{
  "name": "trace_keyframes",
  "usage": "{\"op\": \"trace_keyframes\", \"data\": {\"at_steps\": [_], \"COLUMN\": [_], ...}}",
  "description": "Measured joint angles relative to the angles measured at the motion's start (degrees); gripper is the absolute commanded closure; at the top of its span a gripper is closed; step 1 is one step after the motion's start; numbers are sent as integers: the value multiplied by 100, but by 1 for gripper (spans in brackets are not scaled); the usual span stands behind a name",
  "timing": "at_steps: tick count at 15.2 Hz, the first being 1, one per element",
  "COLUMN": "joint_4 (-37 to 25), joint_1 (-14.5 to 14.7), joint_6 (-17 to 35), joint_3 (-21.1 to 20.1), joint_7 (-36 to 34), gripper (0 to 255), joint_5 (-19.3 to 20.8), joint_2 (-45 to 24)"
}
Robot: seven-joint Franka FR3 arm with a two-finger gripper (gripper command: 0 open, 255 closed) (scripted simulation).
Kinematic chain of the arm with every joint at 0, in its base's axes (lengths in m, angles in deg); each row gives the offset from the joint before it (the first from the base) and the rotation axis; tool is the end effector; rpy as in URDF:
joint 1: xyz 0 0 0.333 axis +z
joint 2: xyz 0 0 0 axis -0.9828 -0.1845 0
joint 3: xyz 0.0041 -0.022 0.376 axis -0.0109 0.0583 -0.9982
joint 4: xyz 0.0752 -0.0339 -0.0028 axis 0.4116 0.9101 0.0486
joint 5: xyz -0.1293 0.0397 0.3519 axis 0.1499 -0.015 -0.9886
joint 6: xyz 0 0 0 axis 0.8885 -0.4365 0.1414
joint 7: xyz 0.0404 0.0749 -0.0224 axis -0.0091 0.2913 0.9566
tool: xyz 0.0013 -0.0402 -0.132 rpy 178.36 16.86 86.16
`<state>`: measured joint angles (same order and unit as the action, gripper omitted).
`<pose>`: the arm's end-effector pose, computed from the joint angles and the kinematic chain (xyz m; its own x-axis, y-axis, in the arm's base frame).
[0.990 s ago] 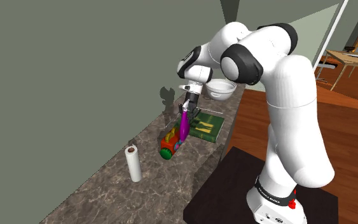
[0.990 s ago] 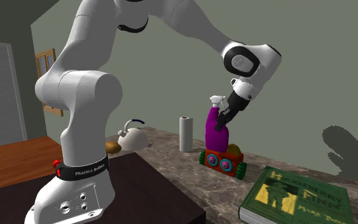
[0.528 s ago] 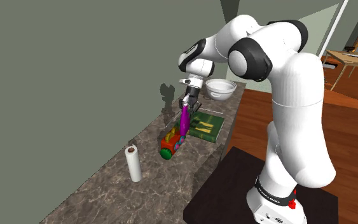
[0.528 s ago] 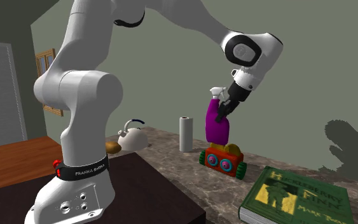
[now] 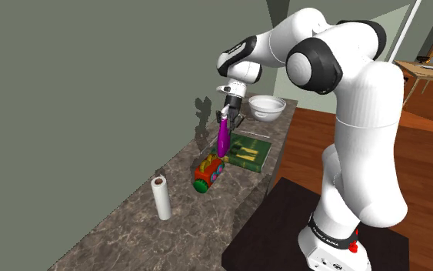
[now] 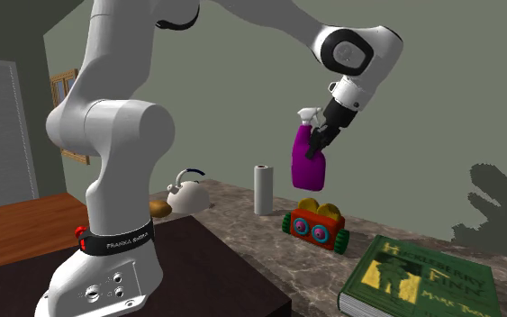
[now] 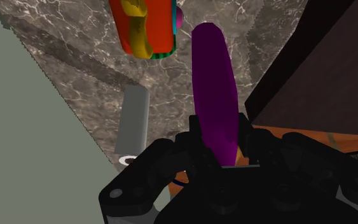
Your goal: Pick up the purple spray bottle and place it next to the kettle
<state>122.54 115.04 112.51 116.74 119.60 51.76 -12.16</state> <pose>0.5185 -0.1299 0.4222 -0.2082 0.8259 0.5240 0.9701 0.2427 0.0028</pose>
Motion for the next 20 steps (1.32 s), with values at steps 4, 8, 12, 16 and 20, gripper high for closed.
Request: {"op": "trace_keyframes", "data": {"at_steps": [4, 8, 12, 16, 20], "joint_4": [-118, -262, -438, -715, -727], "joint_1": [103, 183, 245, 239, 431], "joint_6": [-153, -327, -507, -771, -813], "joint_3": [88, 165, 204, 227, 250], "joint_7": [-207, -404, -595, -746, -1033], "gripper": [255, 255, 255, 255, 255], "joint_5": [181, 355, 475, 534, 746], "joint_2": [221, 430, 586, 648, 980]}}
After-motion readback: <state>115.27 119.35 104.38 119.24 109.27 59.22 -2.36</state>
